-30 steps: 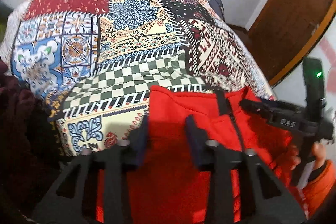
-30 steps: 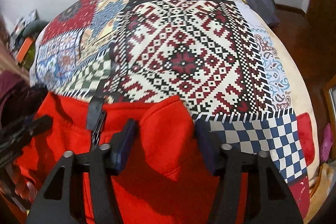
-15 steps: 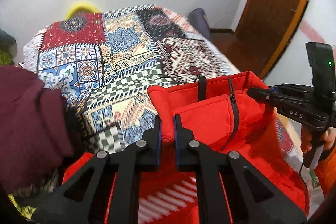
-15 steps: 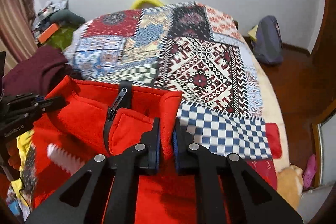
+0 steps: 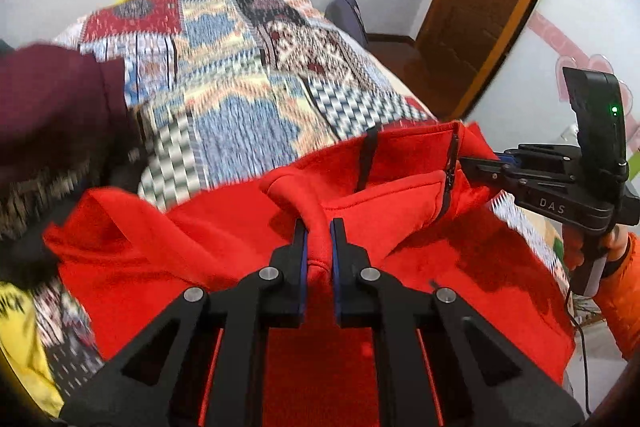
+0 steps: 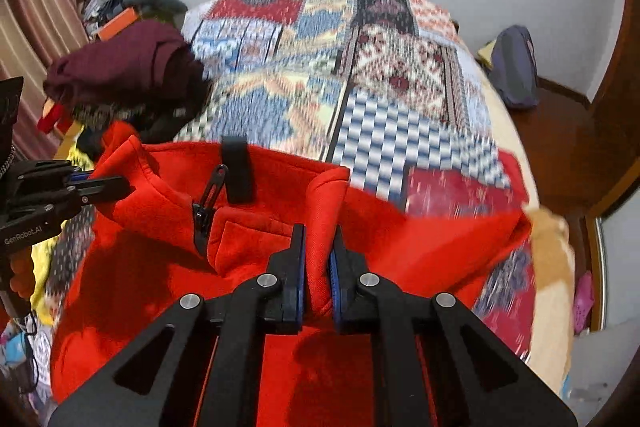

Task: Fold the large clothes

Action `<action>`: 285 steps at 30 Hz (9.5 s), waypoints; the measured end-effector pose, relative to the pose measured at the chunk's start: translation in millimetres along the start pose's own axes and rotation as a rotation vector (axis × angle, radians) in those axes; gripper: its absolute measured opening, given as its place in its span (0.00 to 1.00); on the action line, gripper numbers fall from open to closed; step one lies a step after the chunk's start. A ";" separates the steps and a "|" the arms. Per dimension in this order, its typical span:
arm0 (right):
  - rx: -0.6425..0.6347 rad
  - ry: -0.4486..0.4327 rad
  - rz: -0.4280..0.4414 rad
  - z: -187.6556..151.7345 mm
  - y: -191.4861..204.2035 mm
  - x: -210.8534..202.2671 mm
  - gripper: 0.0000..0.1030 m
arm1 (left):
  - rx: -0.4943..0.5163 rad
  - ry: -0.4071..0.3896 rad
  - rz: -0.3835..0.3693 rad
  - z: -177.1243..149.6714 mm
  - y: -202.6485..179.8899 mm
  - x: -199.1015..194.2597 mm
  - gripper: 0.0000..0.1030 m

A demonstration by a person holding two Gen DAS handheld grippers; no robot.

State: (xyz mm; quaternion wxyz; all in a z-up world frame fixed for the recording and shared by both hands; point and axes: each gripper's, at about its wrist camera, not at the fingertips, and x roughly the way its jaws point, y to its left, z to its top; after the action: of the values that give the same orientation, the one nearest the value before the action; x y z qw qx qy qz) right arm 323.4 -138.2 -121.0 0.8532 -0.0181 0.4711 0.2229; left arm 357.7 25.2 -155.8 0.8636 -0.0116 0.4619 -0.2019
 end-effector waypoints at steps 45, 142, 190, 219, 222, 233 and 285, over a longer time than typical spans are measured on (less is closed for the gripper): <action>0.124 0.027 0.033 17.9 -8.4 10.3 0.41 | -0.088 -0.008 0.170 14.9 60.0 -14.3 0.43; 0.446 -0.056 0.032 -45.8 -108.5 2.8 0.11 | -0.466 -0.071 0.176 -68.4 123.9 -29.3 0.19; 0.359 -0.022 -0.306 35.1 -181.5 8.5 0.36 | -0.193 0.030 0.290 81.8 104.6 63.9 0.40; 0.109 0.025 -0.312 -85.1 -70.3 -69.7 0.68 | -0.252 0.141 0.177 -98.1 63.3 -53.8 0.69; 0.123 0.058 -0.314 -102.4 -74.0 -67.2 0.68 | -0.261 0.175 0.151 -115.6 59.4 -50.4 0.69; 0.227 0.184 -0.314 -153.8 -107.2 -63.9 0.68 | -0.376 0.231 0.048 -159.9 56.1 -36.0 0.69; 0.390 0.130 -0.182 -198.2 -147.0 -66.2 0.18 | -0.323 0.002 -0.047 -122.0 25.7 -68.4 0.06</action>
State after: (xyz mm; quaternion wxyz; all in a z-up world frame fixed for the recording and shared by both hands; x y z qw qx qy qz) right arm 193.9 -342.3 -203.6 0.8250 0.0904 0.5558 0.0478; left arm 234.8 93.8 -176.7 0.8450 -0.1610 0.4890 -0.1449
